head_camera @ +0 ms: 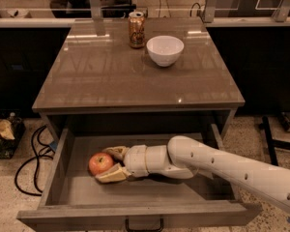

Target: Place apple into top drawer

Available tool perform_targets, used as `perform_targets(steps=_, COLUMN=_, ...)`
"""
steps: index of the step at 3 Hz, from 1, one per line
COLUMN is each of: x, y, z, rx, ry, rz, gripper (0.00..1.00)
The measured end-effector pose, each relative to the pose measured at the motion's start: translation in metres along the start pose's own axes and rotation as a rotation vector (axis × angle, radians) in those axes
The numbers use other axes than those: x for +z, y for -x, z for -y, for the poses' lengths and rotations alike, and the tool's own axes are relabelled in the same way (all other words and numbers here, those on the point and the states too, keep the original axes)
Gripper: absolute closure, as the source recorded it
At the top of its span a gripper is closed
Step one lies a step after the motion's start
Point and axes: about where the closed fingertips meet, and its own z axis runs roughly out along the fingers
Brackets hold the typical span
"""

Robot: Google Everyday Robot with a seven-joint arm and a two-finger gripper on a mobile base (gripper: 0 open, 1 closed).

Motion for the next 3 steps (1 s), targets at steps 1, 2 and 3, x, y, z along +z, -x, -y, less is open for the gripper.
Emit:
perform_targets(steps=1, x=0.0014, y=0.0006, z=-0.001, rx=-0.001, ry=0.003, rz=0.001, gripper=0.35)
perform_targets(steps=2, x=0.0028, y=0.0011, z=-0.002, rx=-0.001, ry=0.007, rz=0.002, gripper=0.12)
perform_targets(steps=3, x=0.0041, y=0.0016, z=-0.0029, rx=-0.002, ry=0.01, rz=0.002, gripper=0.0)
